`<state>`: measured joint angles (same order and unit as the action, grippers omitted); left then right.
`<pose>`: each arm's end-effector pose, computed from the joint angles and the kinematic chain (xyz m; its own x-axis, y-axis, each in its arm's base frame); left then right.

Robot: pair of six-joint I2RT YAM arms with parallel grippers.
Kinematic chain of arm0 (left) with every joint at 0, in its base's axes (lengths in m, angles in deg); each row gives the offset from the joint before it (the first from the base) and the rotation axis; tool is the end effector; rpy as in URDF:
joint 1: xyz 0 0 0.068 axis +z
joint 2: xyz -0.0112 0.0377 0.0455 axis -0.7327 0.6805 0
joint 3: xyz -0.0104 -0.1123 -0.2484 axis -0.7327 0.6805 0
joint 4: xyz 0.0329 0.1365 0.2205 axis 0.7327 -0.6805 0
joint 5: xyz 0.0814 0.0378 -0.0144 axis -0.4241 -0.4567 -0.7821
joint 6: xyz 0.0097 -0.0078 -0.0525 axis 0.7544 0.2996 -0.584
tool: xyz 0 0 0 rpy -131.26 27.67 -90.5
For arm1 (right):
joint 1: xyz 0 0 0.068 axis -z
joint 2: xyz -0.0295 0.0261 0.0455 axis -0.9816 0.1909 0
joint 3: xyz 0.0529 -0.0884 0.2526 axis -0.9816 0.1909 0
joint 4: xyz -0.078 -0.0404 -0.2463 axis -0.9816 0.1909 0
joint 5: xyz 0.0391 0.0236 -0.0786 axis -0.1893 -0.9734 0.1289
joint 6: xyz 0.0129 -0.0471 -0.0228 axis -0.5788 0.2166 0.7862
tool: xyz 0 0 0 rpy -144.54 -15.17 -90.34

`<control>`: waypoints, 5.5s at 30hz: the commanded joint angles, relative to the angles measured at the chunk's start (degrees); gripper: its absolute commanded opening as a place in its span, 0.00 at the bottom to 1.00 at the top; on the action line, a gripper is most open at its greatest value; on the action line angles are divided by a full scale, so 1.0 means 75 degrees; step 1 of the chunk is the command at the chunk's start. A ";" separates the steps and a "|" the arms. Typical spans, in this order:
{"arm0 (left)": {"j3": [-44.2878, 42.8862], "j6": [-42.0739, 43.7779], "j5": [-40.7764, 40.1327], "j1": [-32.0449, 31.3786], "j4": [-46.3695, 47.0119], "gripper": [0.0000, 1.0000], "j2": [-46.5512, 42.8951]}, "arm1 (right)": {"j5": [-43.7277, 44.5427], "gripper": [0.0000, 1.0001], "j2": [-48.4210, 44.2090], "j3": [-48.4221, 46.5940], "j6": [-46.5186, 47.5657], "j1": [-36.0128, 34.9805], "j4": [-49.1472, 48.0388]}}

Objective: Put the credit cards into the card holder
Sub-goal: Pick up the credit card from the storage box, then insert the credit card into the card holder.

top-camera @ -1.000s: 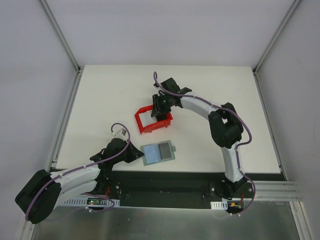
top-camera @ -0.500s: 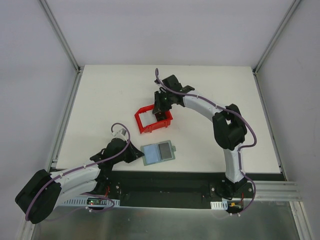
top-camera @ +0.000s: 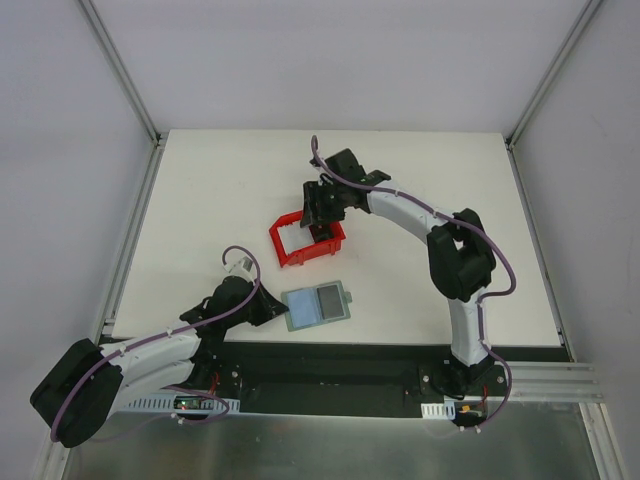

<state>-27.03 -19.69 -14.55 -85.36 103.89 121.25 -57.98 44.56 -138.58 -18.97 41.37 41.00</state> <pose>0.1239 -0.1024 0.1276 -0.7836 -0.4711 -0.4051 0.0246 0.6280 -0.7778 0.3637 0.2962 0.2351 -0.6308 -0.3635 -0.6855 -0.7080 0.6311 0.3169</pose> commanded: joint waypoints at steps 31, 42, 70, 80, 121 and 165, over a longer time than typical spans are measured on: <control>-0.0142 0.0168 0.0085 0.0013 0.0079 0.00 0.0155 | -0.0429 0.34 0.0167 -0.0225 -0.0014 0.0001 0.0035; -0.0165 0.0191 0.0120 0.0013 0.0067 0.00 0.0190 | -0.0546 0.34 0.0038 -0.0154 -0.0120 0.0025 -0.0059; -0.0177 0.0203 0.0178 0.0013 0.0208 0.00 0.0342 | -0.0745 0.23 -0.0068 -0.0060 -0.0214 0.0013 -0.0141; -0.0177 0.0215 0.0202 0.0013 0.0219 0.00 0.0342 | -0.0663 0.18 -0.0138 -0.0048 -0.0202 0.0013 -0.0106; -0.0376 0.0297 0.0343 0.0013 0.0172 0.00 0.0635 | 0.5931 0.00 -0.2200 0.0408 0.1262 -0.1966 0.0585; -0.0470 0.0332 0.0319 0.0013 -0.0191 0.00 0.0764 | 0.1975 0.00 -0.5764 0.7872 -0.3517 -0.2309 -0.4065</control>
<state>-29.63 -18.12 -12.82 -85.31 104.59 126.23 -32.76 1.06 -82.41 -41.20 20.98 23.56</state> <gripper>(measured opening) 0.006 0.006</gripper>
